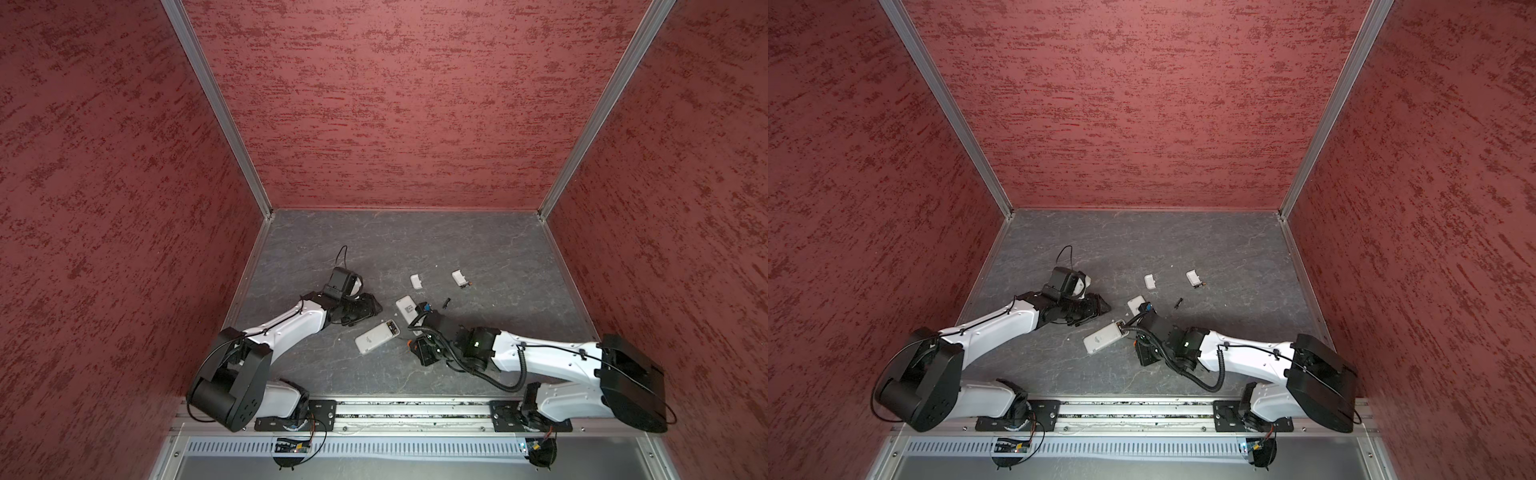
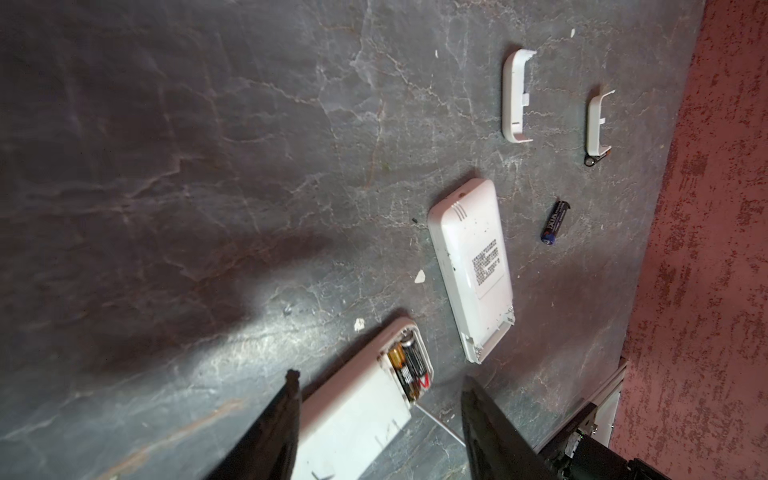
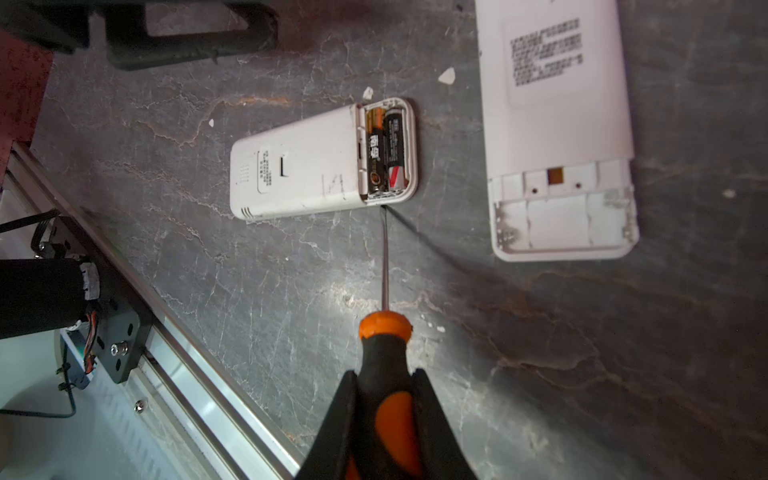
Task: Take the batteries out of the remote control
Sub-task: 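Bring the screwdriver tip toward the keypad remote's open battery compartment with the right gripper, then grip the keypad remote with the left gripper while the right gripper aims the screwdriver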
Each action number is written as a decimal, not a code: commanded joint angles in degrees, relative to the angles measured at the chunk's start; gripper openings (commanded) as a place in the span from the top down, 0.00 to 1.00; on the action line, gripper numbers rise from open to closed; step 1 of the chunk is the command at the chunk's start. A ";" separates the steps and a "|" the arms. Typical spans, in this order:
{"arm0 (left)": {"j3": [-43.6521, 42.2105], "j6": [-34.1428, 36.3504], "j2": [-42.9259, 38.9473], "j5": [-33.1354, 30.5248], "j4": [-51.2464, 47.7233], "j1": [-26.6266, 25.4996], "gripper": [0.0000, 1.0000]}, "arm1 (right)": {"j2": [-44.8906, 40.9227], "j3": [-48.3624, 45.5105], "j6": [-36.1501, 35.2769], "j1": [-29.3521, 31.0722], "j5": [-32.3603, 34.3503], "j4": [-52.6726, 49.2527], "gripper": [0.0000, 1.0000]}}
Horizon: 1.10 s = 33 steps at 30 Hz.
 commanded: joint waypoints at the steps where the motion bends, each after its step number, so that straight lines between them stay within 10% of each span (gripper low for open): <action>1: -0.20 2.81 -3.32 -3.54 -5.52 -1.34 0.29 | 2.03 2.86 -2.73 -1.67 0.94 2.97 1.00; 20: 9.28 13.37 2.03 -23.42 -21.88 -16.45 0.20 | -2.60 19.65 -8.59 -3.25 1.46 -25.95 1.00; 33: 10.00 14.52 10.49 -26.65 -21.19 -22.07 0.23 | -2.23 22.05 -11.45 -7.43 -0.21 -28.45 1.00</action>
